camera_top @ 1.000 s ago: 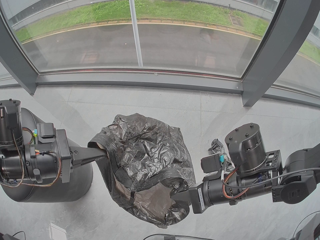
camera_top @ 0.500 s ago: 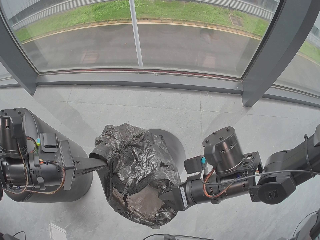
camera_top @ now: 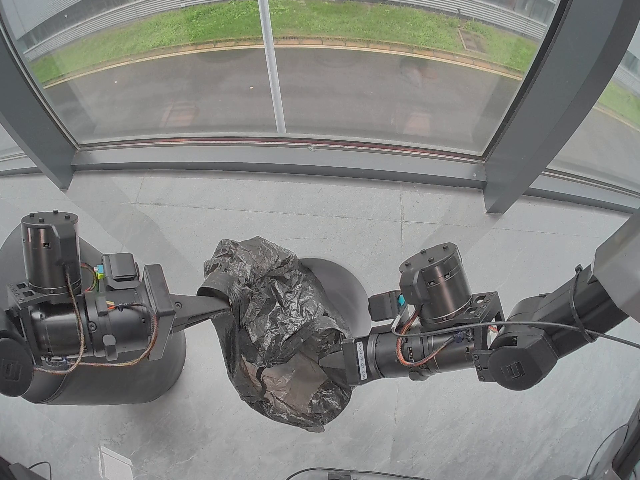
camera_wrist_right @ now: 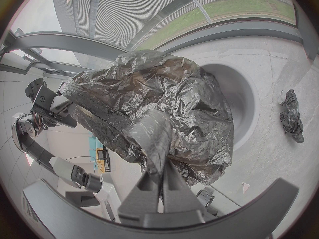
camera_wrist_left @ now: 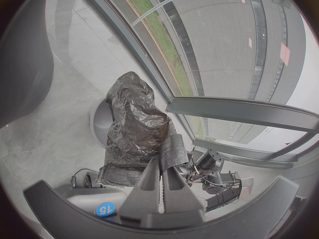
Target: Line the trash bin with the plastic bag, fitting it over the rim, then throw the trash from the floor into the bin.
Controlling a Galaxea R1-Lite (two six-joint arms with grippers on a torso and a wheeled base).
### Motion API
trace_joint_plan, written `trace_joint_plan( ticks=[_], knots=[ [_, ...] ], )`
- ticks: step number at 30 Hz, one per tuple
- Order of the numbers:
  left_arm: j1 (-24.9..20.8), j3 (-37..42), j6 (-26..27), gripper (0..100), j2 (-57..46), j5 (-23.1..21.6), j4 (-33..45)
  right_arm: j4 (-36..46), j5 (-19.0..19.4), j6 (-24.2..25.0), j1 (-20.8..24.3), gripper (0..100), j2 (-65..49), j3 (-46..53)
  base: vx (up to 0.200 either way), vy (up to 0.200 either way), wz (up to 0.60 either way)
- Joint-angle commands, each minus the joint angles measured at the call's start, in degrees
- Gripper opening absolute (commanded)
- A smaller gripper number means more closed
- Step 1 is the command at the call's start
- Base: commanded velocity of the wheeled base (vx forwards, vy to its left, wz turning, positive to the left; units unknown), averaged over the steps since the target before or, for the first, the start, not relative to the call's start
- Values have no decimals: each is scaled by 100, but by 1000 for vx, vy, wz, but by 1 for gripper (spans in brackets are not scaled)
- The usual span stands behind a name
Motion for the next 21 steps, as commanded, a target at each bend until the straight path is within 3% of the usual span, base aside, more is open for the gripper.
trace_joint_plan(
  ticks=[1,21],
  knots=[
    [113,-170,-20,0,643,19,-262,-157,5,5,-243,0,296,-85,0,0,0],
    [578,-1128,-38,0,1460,19,-324,-562,-74,-30,-867,0,973,-1122,0,0,0]
  ],
)
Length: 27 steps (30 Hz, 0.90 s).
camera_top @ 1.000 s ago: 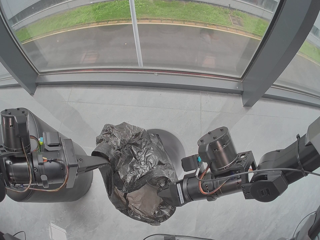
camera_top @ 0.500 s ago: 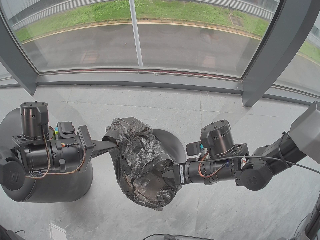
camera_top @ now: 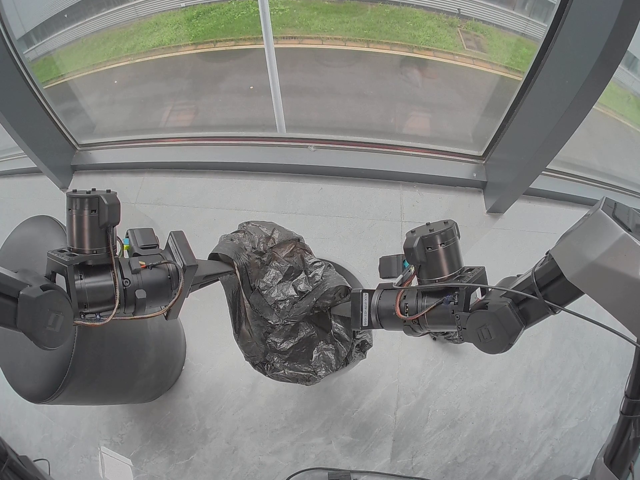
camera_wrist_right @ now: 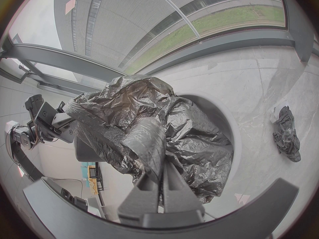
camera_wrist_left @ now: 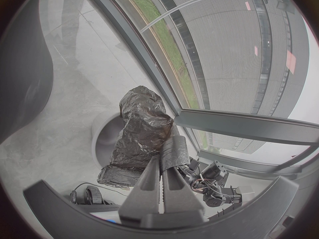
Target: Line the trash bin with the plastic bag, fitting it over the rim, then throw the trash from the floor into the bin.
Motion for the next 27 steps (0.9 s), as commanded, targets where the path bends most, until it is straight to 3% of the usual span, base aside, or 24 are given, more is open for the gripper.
trace_joint_plan(
  ticks=[1,15,27],
  knots=[
    [38,-197,-5,0,104,0,2,26,3,-3,-57,0,133,-302,0,0,0],
    [144,-654,22,0,412,0,11,-9,-15,-21,-48,0,704,-821,0,0,0],
    [170,-363,22,0,597,-27,37,-537,-296,-21,-92,0,449,348,0,0,0]
  ],
)
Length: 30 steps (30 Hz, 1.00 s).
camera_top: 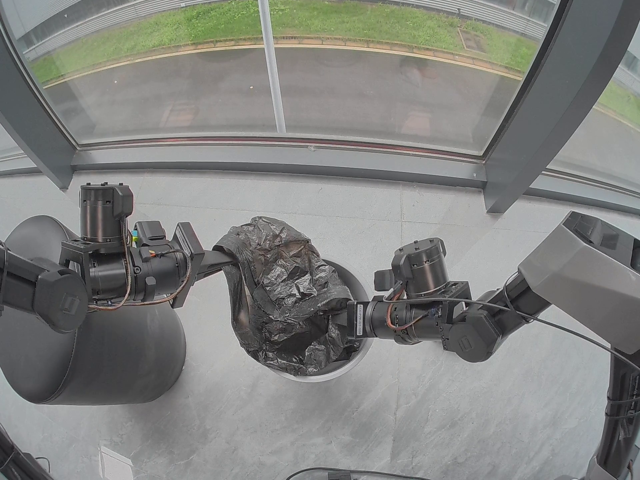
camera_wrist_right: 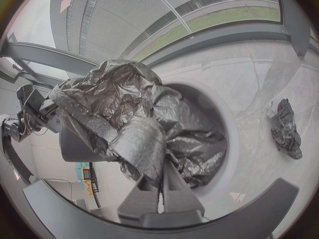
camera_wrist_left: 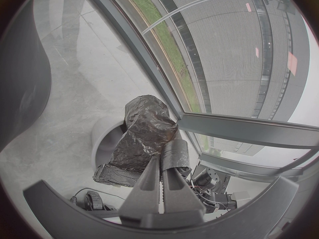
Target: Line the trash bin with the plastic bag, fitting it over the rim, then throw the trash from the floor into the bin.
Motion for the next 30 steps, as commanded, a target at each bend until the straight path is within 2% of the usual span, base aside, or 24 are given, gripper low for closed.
trace_joint_plan(
  ticks=[1,6,19,24,30],
  knots=[
    [10,170,-6,0,103,-10,4,-363,-28,34,-12,0,-273,697,0,0,0],
    [10,319,-15,0,-11,8,65,-671,16,34,-39,0,-703,1330,0,0,0],
    [-25,310,-6,0,-143,8,259,-662,157,51,-188,0,-1213,1831,0,0,0],
    [-25,486,20,0,-38,17,303,-671,632,25,-206,0,-1327,2296,0,0,0],
    [2,662,126,0,-11,17,311,-679,649,7,-241,0,-1248,2358,0,0,0]
  ],
)
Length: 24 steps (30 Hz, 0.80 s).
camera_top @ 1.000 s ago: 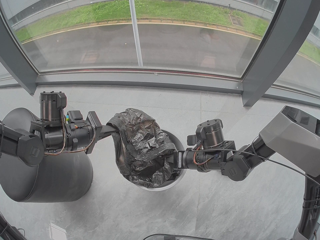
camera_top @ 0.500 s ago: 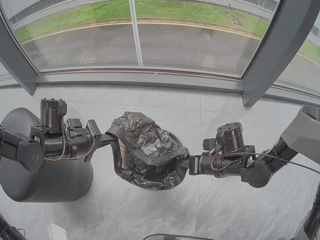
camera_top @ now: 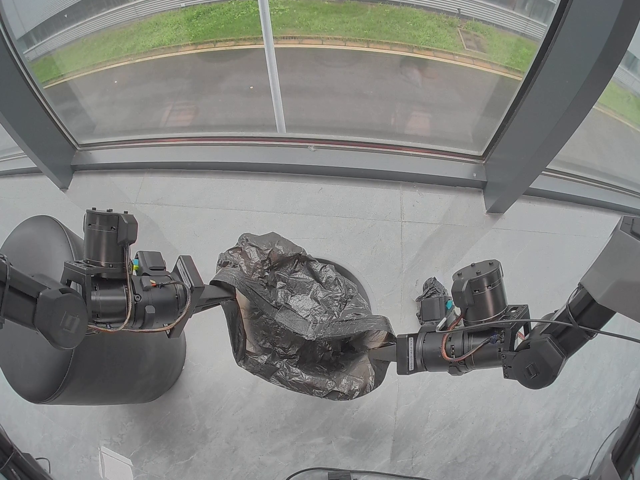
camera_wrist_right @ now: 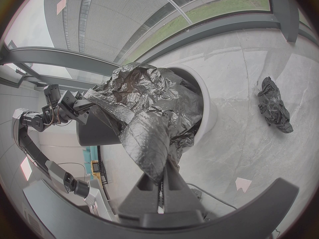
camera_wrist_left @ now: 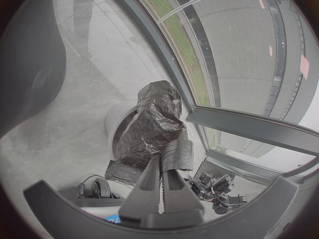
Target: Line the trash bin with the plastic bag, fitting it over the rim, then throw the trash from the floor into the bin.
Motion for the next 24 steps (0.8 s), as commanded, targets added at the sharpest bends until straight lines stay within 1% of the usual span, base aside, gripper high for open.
trace_joint_plan(
  ticks=[1,11,18,23,24],
  knots=[
    [5,181,49,0,28,0,-1,-6,3,-4,-36,0,28,51,0,0,0],
    [-30,304,102,0,397,0,-1,-15,3,-30,-98,0,309,16,0,0,0],
    [-30,366,189,0,458,17,17,-15,3,-48,-98,0,388,16,0,0,0],
    [58,199,277,0,748,35,-18,-15,-23,-65,-151,0,599,-239,0,0,0],
    [111,49,312,0,906,35,-9,-15,-23,-83,-265,0,696,-379,0,0,0]
  ],
)
